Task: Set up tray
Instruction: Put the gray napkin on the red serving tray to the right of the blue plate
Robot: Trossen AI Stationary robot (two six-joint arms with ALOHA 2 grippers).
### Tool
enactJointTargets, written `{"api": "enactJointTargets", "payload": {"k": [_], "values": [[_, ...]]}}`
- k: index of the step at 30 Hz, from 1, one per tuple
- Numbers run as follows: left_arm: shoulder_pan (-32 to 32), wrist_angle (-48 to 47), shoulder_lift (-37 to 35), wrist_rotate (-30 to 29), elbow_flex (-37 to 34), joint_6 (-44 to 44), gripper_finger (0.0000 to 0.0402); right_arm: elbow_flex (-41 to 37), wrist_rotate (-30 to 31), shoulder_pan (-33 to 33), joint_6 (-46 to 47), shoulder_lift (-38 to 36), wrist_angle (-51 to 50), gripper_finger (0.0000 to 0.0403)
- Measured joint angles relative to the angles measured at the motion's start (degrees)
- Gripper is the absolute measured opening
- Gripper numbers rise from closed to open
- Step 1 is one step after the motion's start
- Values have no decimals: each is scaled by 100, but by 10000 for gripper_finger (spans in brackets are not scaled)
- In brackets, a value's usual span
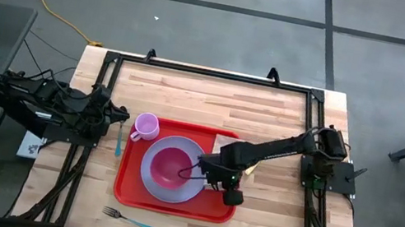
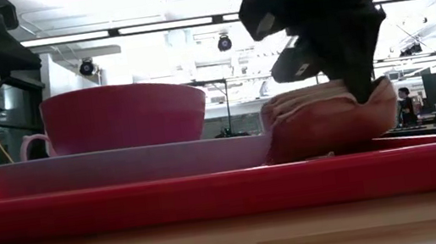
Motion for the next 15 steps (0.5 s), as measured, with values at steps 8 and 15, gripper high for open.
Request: {"api": "enactJointTargets", "payload": {"k": [8, 15], "values": [[-1, 4, 0, 86, 0, 34, 72, -167, -196, 196, 45, 0, 218, 0], [-1, 4, 0, 91, 0, 44, 72, -179, -194, 228, 44, 0, 325, 0]]}}
